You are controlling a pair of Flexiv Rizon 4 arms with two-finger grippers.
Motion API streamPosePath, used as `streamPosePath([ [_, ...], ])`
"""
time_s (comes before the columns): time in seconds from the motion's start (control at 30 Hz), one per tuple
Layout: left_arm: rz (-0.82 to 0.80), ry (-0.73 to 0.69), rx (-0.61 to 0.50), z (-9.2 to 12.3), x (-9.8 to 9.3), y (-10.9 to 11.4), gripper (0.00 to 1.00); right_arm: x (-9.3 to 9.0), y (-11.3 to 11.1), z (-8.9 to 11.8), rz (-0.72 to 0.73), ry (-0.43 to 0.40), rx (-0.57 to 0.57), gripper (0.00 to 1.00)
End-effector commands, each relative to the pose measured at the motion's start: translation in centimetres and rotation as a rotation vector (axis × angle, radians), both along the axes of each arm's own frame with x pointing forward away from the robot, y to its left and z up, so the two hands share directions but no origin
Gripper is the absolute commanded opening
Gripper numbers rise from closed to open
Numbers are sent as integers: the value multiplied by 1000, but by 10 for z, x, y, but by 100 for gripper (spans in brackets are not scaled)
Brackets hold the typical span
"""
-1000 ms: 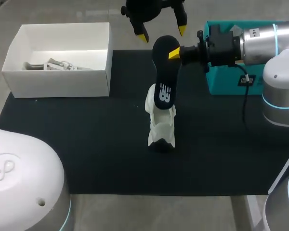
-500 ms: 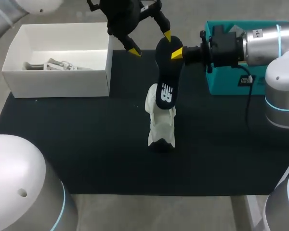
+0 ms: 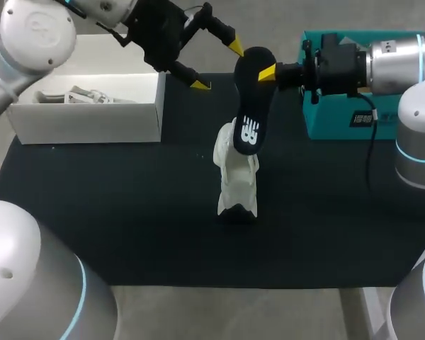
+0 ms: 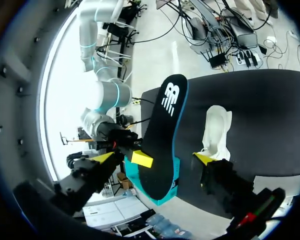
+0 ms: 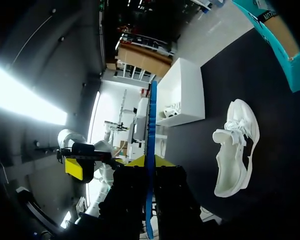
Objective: Take the shoe out of the shoebox, open the shoe tongue, remove and reinsert the insole, then place the shoe into the shoebox
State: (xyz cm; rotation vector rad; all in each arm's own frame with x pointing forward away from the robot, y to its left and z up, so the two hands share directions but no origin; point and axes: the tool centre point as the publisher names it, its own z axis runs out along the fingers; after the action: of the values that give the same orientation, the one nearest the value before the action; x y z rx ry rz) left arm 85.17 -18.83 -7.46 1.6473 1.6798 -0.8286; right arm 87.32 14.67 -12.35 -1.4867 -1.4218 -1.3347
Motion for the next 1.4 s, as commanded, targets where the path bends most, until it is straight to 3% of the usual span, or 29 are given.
streamPosePath([
  [0.03, -18, -24, -404, -9, 2, -6, 100, -3, 0, -1, -3, 2, 7, 0],
  [0.33, -55, -74, -576, -10, 11, -15, 100, -1, 0, 7, 4, -1, 30, 0],
  [0.83, -123, -63, -638, -16, 8, -18, 99, 0, 3, 15, 21, -25, 80, 0],
  [0.9, -135, -65, -645, -17, 7, -20, 55, 0, 5, 16, 23, -27, 86, 0],
  [0.93, -136, -65, -656, -18, 6, -22, 48, 0, 5, 16, 23, -28, 88, 0],
  [1.13, -149, -61, -684, -20, 4, -30, 34, -2, 8, 15, 21, -31, 100, 0],
  [1.4, -158, -64, -683, -19, 6, -36, 23, -4, 13, 16, 28, -38, 113, 0],
])
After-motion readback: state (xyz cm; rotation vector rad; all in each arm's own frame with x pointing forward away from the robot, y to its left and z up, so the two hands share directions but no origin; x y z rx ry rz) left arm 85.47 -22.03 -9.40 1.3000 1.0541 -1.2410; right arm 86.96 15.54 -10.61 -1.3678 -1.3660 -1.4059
